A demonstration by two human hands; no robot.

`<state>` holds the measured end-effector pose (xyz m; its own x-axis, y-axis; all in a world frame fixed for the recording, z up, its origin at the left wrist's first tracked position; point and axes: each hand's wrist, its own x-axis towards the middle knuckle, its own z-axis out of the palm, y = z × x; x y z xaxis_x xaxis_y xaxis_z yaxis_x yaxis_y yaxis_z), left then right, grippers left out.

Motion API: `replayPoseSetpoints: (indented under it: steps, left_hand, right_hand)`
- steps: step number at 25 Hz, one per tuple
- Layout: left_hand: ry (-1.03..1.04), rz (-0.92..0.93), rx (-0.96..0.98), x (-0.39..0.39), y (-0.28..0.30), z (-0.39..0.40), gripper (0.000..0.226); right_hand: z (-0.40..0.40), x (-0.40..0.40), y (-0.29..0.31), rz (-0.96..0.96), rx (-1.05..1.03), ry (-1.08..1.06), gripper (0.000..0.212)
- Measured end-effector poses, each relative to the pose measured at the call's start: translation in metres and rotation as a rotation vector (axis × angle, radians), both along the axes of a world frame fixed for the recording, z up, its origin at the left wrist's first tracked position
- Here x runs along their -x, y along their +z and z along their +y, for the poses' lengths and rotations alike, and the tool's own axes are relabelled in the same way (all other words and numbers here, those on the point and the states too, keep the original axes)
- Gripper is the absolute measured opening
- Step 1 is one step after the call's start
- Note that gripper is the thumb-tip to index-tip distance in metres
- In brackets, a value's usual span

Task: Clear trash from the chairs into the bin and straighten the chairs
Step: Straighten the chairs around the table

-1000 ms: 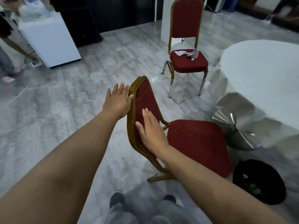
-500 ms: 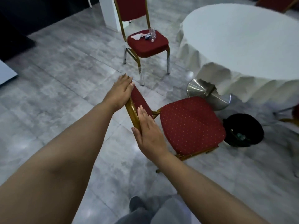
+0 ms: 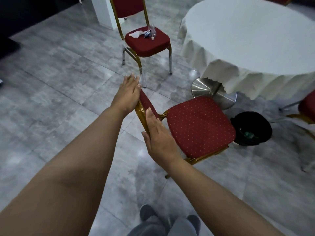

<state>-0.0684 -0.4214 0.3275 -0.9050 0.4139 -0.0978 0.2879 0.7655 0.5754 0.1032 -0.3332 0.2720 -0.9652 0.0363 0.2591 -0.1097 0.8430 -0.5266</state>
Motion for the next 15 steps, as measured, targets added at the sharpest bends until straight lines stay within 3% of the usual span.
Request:
replayPoseSetpoints:
  steps: [15]
  left_hand:
    - [0.106, 0.06, 0.106, -0.123, 0.004, 0.016, 0.052]
  right_hand:
    - [0.051, -0.102, 0.002, 0.021, -0.146, 0.139, 0.063]
